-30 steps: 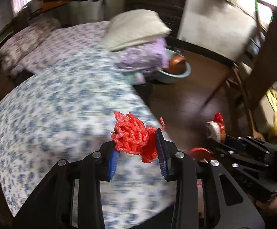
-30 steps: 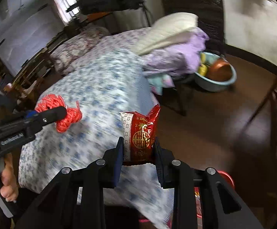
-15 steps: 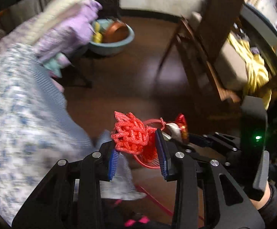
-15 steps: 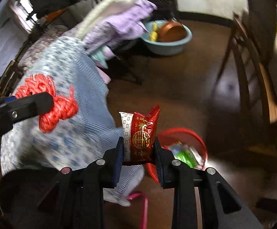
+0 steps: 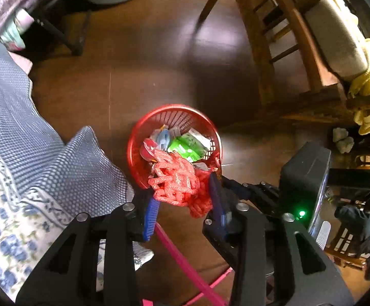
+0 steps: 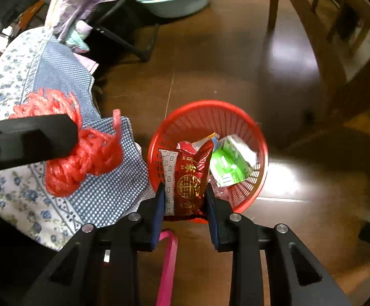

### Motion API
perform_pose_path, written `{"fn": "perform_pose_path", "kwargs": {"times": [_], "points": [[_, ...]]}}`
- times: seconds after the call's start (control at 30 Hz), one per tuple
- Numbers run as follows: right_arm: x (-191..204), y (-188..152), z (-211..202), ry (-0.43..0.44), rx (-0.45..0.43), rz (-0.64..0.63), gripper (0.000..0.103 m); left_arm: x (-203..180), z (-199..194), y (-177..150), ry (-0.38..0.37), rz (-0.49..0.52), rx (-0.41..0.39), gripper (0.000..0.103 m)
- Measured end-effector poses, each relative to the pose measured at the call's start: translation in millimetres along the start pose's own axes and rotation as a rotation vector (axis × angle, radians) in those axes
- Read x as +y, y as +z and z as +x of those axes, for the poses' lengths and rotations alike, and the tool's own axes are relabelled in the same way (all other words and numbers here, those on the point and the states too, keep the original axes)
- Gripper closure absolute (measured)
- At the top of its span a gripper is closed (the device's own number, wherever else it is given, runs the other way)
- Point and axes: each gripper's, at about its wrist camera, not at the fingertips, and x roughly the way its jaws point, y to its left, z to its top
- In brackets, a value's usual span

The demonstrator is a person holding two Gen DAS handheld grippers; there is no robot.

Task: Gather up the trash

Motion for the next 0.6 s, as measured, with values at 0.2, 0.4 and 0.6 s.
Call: {"fn": "perform_pose_path", "kwargs": {"times": [0.2, 0.4, 0.6], "points": [[-11.1, -3.8, -2.0, -0.036, -0.056, 0.033, 0.040, -1.5, 10.3, 0.4, 0.041, 0.002, 0.022, 0.043], [-8.0, -4.6, -11.7, -0.090, -0.013, 0.043, 0.034, -5.7, 0.8, -7.0, 0.096, 0.048, -0.019, 0.036], [-3.7, -12.3, -27.4, -0.135, -0.032, 0.108, 0.019, -4.1, -12.1, -15.3, 0.153, 0.063, -0.063, 0.033]]}}
